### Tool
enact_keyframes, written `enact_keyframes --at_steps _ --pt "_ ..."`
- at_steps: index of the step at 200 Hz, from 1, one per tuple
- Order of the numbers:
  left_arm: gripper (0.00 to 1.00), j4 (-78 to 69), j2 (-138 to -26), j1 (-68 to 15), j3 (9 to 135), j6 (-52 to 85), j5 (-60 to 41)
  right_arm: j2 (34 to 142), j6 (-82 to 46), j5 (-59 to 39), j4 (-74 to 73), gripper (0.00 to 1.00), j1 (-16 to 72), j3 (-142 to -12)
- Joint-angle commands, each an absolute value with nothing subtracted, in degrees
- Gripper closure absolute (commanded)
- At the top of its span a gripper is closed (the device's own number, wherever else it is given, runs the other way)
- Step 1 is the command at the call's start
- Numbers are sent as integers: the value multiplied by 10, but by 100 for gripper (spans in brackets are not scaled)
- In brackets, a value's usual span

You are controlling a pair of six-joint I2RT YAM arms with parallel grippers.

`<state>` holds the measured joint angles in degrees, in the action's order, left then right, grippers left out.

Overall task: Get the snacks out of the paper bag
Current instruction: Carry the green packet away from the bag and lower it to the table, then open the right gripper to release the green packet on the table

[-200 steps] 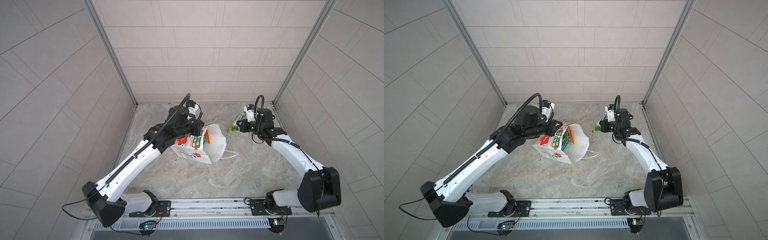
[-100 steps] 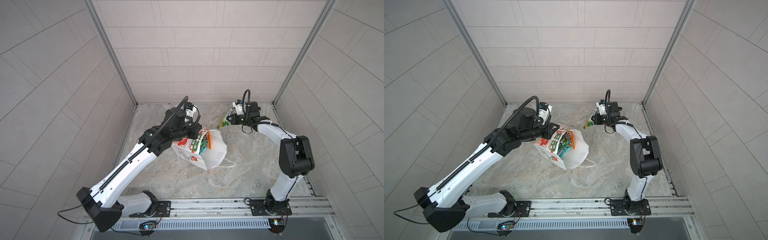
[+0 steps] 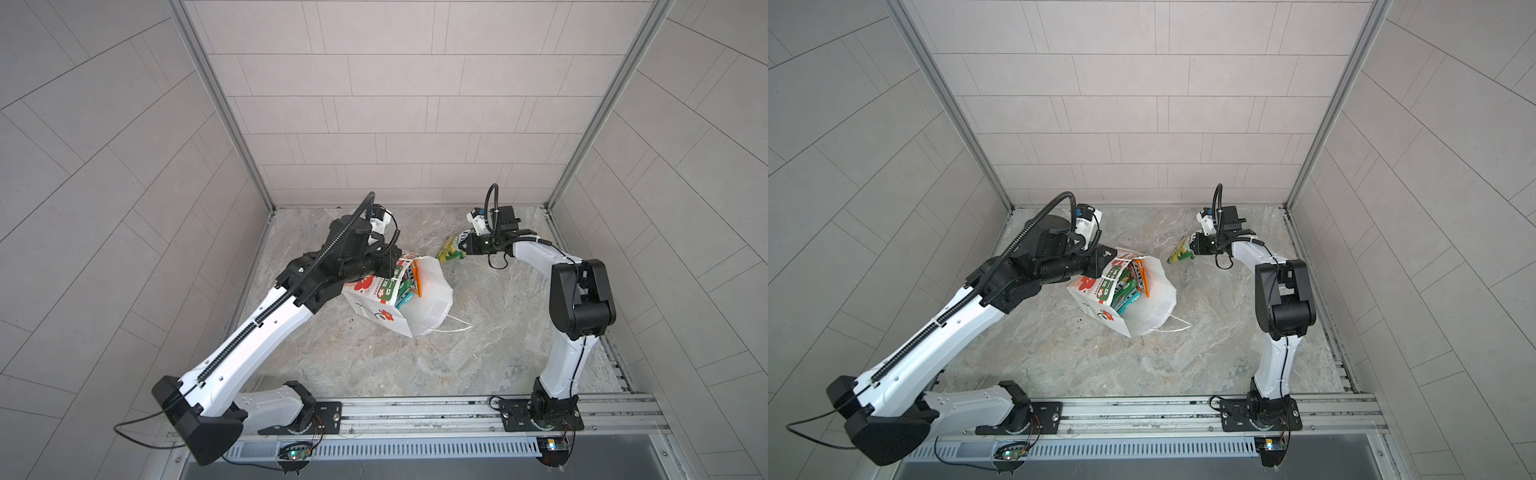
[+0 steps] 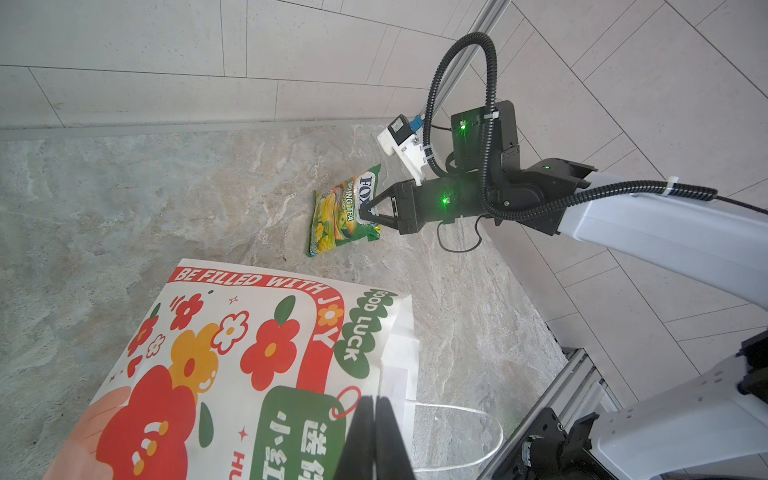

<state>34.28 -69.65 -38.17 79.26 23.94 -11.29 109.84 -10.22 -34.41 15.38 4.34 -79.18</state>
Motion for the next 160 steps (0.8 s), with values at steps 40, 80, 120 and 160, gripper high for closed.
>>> enact_keyframes --at_steps 40,80,120,160 --pt "100 350 -689 -385 806 242 -113 1132 -57 -256 210 100 40 -830" --pt "100 343 -689 -384 800 245 -119 1131 -60 -241 214 83 40 -831" --pt "100 339 -690 -384 799 246 -123 1112 -59 -207 221 57 37 -827" --pt "100 337 -691 -385 801 247 -122 1044 -71 -137 221 46 37 -789"
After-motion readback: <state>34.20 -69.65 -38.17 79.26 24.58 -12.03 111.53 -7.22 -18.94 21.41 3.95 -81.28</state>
